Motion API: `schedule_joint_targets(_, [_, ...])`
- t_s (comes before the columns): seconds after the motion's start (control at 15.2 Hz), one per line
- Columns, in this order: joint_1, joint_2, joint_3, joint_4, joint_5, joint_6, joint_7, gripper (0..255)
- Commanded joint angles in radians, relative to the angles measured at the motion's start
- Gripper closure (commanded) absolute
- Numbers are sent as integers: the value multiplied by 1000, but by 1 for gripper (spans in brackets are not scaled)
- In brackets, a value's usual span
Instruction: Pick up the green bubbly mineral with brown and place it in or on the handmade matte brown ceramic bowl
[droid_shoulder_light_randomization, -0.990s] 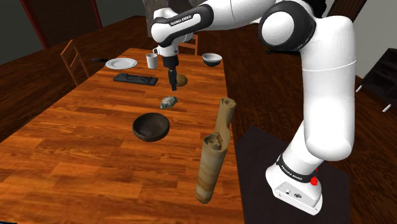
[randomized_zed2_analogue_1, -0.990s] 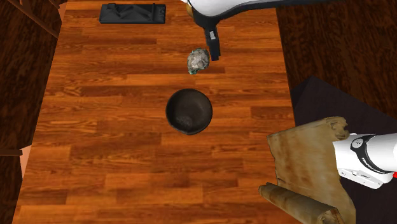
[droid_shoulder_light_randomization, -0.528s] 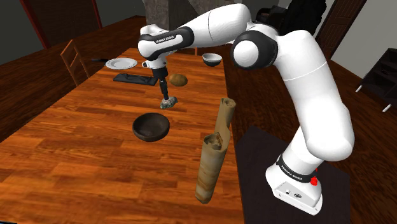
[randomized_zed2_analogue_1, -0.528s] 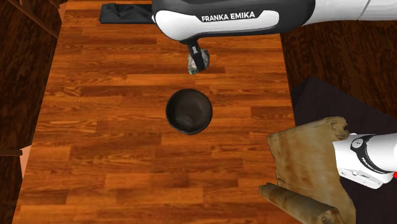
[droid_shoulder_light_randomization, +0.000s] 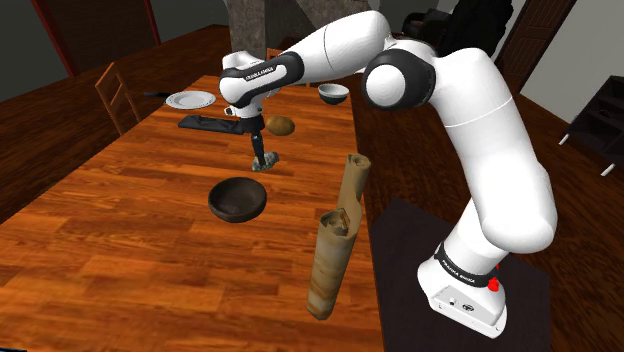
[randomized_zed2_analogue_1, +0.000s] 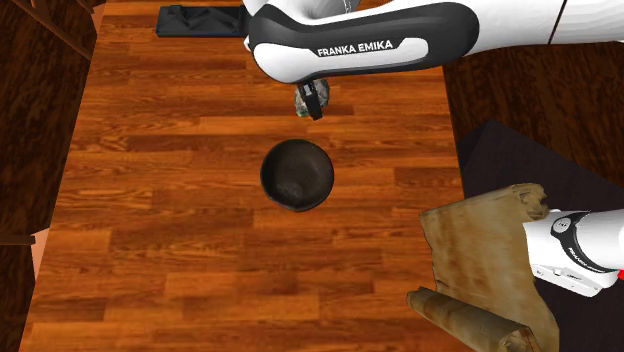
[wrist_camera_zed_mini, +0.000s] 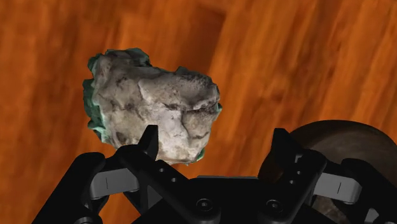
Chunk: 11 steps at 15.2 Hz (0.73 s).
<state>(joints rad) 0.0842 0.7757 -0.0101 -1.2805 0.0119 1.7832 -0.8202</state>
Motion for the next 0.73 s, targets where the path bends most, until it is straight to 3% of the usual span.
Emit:
schedule_joint_targets(0.0, [-1, 10, 0, -7, 0, 2, 0, 0])
schedule_joint_targets(0.33, [-1, 10, 0, -6, 0, 2, 0, 0])
schedule_joint_targets(0.4, [-2, 8, 0, -8, 0, 1, -2, 255])
schedule_joint_targets(0.66, [-2, 2, 0, -27, -1, 15, -2, 255])
